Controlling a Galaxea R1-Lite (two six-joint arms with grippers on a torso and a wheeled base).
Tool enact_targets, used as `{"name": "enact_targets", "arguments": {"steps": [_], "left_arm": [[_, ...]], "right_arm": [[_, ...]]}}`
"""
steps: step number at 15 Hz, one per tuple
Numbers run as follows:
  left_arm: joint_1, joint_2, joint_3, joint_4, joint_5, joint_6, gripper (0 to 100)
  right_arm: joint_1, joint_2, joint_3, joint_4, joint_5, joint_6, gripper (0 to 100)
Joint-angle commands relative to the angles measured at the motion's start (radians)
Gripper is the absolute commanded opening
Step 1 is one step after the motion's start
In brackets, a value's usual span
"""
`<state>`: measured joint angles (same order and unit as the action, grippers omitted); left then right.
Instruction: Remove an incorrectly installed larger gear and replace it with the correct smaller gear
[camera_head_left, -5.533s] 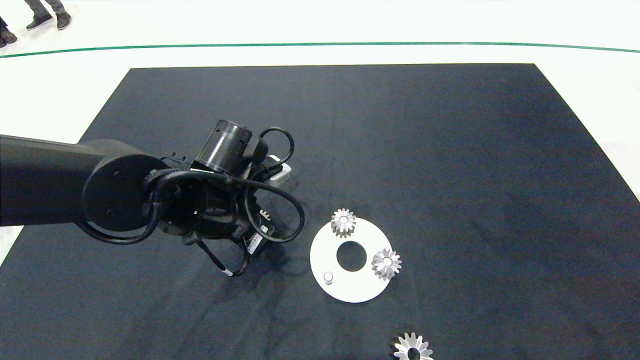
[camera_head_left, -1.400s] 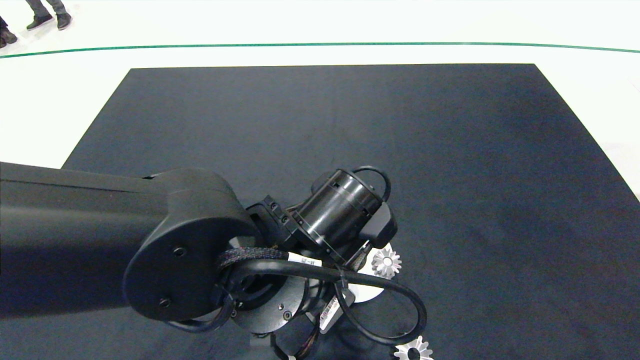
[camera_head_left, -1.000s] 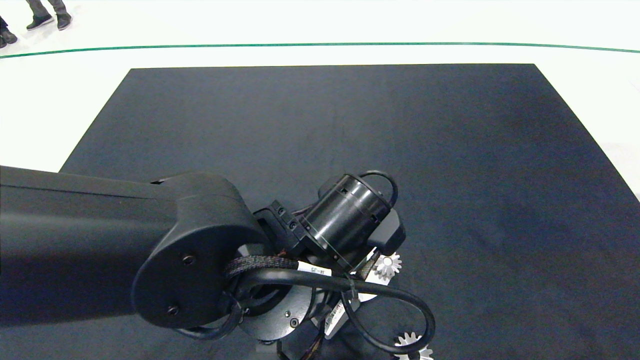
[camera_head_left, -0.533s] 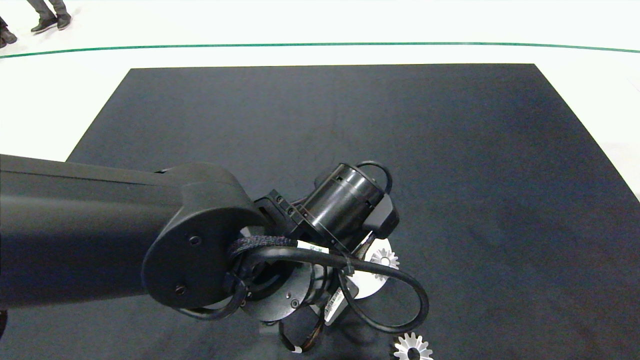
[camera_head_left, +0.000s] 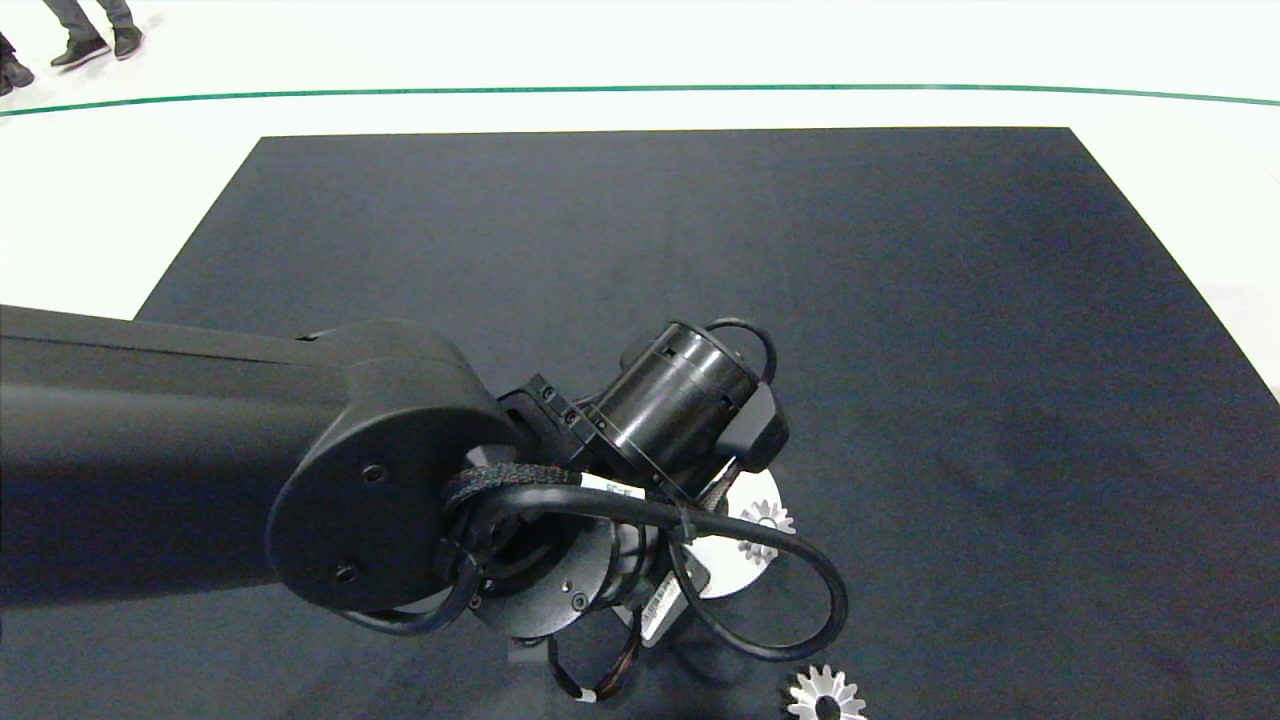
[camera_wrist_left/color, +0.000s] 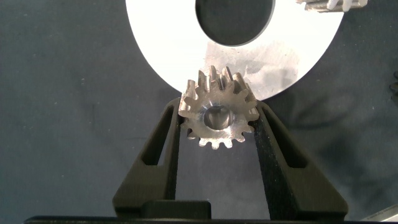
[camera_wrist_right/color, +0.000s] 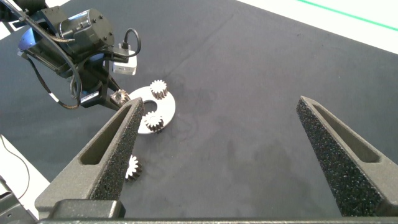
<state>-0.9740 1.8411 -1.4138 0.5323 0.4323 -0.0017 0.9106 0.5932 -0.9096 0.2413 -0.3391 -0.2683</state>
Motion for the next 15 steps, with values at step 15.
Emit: {"name": "enact_targets", "arguments": {"steps": [15], "left_arm": [[0.025,0.006,0.003,0.000,0.003,0.008,0]], "right_arm": [[0.001,0.000,0.012,0.001,0.000,-0.002,100]]}}
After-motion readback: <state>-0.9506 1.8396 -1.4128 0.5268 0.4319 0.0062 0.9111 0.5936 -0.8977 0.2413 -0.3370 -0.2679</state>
